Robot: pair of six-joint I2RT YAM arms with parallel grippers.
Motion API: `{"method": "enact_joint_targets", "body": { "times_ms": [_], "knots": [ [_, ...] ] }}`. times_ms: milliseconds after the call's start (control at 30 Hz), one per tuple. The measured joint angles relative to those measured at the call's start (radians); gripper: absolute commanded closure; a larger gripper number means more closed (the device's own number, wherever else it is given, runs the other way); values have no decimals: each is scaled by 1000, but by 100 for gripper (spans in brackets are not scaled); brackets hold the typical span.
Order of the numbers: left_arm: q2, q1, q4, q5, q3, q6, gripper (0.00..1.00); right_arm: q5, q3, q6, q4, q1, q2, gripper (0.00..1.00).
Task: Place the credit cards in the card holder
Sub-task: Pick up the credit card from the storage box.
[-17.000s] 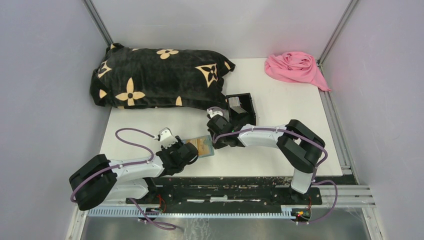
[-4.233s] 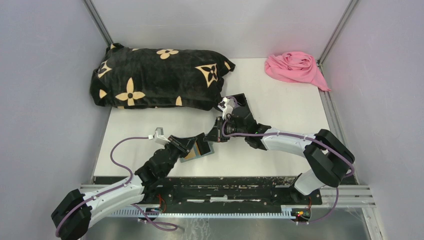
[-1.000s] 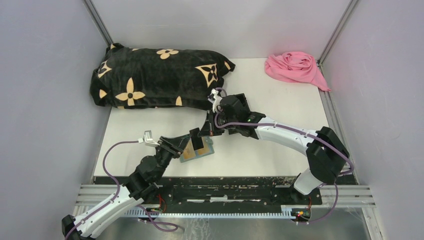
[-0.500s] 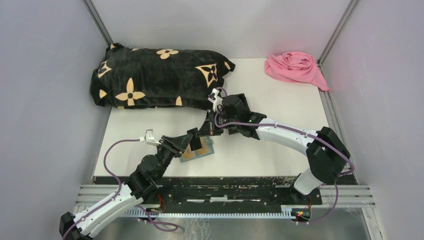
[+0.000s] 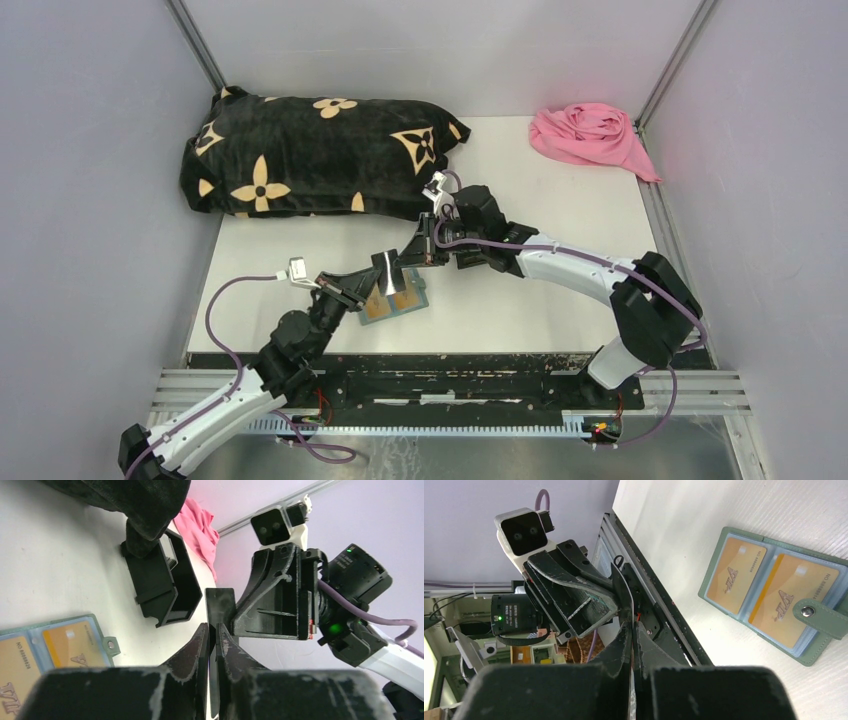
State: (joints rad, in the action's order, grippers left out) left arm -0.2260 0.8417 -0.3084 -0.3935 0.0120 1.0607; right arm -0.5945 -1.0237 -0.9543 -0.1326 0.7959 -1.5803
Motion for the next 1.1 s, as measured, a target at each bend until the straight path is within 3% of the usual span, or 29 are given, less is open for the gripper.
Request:
{"method": "enact_joint_targets", "body": {
  "times_ms": [100, 333, 1100],
  "knots": [
    [11, 0, -5, 2, 0, 0, 97, -11, 8, -15, -18, -7, -3, 98],
    [11, 0, -18, 1, 0, 0, 97, -19, 32, -43, -72, -13, -13, 84],
    [-30, 1, -51, -50, 0, 31, 97, -15, 144, -167, -352, -18, -58, 82]
  ]
}}
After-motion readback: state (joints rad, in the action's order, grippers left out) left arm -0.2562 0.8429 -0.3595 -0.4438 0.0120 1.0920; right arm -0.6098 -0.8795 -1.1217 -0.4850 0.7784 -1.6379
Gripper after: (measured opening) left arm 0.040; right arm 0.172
